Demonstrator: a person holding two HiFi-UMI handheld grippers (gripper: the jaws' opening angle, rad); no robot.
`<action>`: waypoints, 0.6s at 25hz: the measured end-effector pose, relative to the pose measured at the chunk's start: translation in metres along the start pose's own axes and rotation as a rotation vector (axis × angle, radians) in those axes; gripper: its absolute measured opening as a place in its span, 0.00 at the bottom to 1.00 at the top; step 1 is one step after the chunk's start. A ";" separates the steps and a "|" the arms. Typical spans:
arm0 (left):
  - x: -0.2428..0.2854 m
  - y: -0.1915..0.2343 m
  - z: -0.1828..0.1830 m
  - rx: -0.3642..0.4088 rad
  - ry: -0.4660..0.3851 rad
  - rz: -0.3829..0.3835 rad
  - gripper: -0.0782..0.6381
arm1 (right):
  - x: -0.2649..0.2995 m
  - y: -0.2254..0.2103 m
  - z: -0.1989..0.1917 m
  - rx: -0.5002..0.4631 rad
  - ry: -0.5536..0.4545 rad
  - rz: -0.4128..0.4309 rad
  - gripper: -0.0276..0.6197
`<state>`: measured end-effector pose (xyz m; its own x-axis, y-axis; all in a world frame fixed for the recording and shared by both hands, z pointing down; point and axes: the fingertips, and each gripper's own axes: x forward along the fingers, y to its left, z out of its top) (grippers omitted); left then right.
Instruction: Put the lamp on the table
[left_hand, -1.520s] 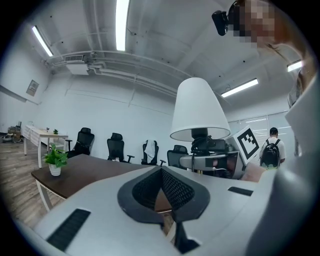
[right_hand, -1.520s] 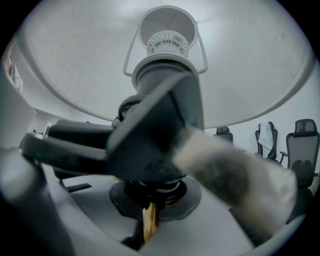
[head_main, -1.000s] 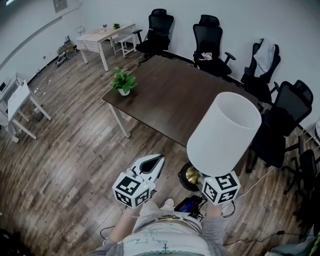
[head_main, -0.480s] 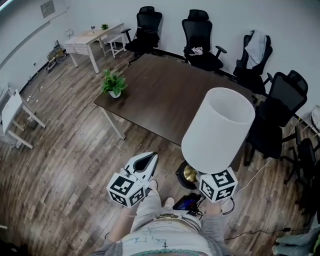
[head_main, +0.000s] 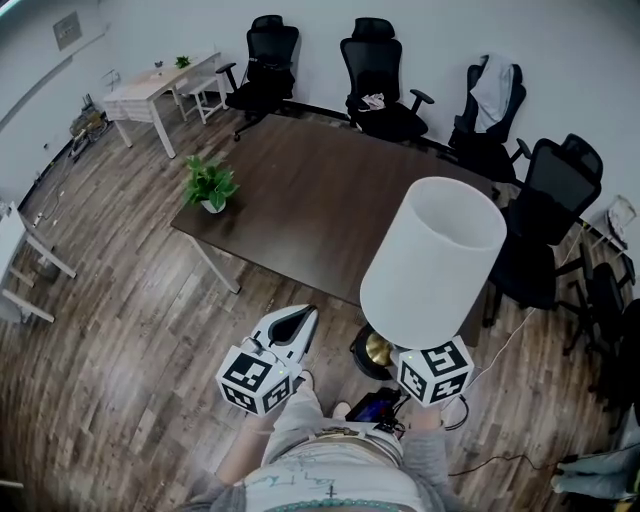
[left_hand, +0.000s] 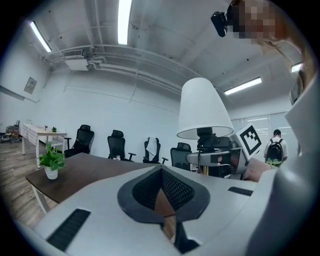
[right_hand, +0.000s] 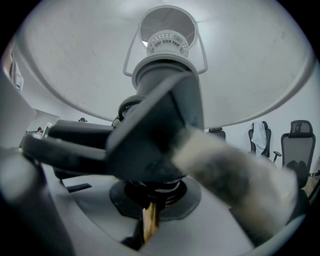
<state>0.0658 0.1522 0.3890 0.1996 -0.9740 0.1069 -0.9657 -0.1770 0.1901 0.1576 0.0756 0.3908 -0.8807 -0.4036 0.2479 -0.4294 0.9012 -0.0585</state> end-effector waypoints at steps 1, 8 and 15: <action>0.003 0.005 0.000 0.001 0.003 -0.007 0.13 | 0.005 -0.001 0.001 0.002 0.001 -0.008 0.07; 0.013 0.048 0.005 -0.010 0.015 -0.048 0.13 | 0.046 0.001 0.012 0.014 -0.010 -0.039 0.07; 0.015 0.099 0.011 -0.008 0.012 -0.061 0.13 | 0.098 0.008 0.023 0.014 -0.018 -0.052 0.07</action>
<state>-0.0285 0.1183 0.3985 0.2603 -0.9596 0.1067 -0.9502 -0.2349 0.2047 0.0631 0.0401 0.3922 -0.8606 -0.4524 0.2339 -0.4770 0.8769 -0.0592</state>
